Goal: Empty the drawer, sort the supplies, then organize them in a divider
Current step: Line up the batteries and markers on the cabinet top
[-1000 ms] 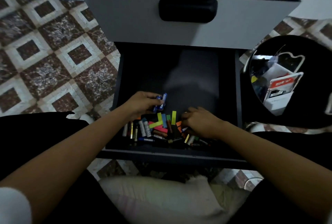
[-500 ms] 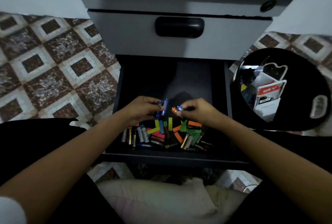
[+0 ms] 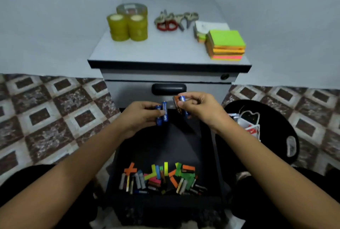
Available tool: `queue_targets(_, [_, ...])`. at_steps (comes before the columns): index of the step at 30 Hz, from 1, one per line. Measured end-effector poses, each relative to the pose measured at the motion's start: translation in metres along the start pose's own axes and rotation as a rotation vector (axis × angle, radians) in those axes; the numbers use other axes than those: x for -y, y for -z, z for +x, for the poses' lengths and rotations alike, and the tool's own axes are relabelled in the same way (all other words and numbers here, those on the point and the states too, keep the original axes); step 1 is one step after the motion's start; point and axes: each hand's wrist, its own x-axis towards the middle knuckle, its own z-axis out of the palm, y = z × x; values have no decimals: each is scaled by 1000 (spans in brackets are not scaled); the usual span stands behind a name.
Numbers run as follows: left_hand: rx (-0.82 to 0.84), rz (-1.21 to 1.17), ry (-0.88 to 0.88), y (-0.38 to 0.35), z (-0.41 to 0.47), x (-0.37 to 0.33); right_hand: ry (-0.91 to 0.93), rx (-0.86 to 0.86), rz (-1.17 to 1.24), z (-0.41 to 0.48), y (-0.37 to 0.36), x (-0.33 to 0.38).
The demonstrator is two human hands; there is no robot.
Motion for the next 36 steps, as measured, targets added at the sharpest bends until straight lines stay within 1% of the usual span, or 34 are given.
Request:
queue_targets(4, [46,38,-63,-4,0,-62,93,-60,-75,8,20,55])
queue_targets(7, [46,69,-99,-6,7,-104,101,-97,-165,21,34,91])
queue_targets(11, [1,48,-62,-9,26,-147,83,-118,-259,48,47,134])
queue_targets(16, [-103,168,-30,-14,65,-182,17,-124,-448,96,60,169])
queue_targets(20, [-144,257,-34,-22,91,-193,-84,-87,-587,130,62,173])
queue_targets(24, [-139,309,7,-30,112,-196,-117,-112,-735,159,64,168])
queue_targets(26, [-155,324,-1,-33,122,-197,-122,-113,-813,168,63,165])
queue_targets(32, [-164,345,-9,-34,138,-195,-162,-75,-855,180,60,157])
queue_targets(36, [-163,374,-26,-32,140,-196,-106,-79,-928,178,58,158])
